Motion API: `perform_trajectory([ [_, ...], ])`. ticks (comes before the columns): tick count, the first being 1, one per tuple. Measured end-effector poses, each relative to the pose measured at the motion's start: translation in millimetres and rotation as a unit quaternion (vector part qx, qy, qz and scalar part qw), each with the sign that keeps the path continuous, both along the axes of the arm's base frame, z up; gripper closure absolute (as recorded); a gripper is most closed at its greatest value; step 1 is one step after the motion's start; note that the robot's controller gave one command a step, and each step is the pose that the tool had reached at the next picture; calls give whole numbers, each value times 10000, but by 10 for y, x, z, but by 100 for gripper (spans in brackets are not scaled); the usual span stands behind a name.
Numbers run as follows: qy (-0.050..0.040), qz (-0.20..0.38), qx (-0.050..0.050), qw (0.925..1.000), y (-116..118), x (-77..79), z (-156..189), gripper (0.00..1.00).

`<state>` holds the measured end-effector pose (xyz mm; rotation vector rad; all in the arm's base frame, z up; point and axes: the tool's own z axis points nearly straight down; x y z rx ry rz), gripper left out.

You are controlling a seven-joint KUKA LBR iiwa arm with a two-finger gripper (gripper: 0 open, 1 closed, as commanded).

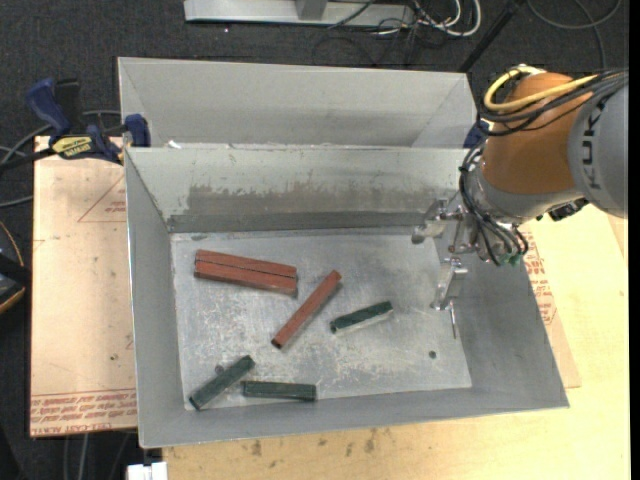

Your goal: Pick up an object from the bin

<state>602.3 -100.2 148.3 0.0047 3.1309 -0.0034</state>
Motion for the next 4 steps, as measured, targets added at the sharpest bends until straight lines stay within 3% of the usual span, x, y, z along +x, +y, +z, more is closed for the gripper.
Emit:
perform_trajectory([
  [1, 44, -701, 21, 9975, 342, 45, -487, 0],
  [2, -54, 1157, -10, 9933, 742, -322, -723, 100],
  [3, -54, 1161, -11, 9932, 742, -322, -723, 100],
  [4, -3, 1281, -3, 9918, 778, -263, 932, 100],
])
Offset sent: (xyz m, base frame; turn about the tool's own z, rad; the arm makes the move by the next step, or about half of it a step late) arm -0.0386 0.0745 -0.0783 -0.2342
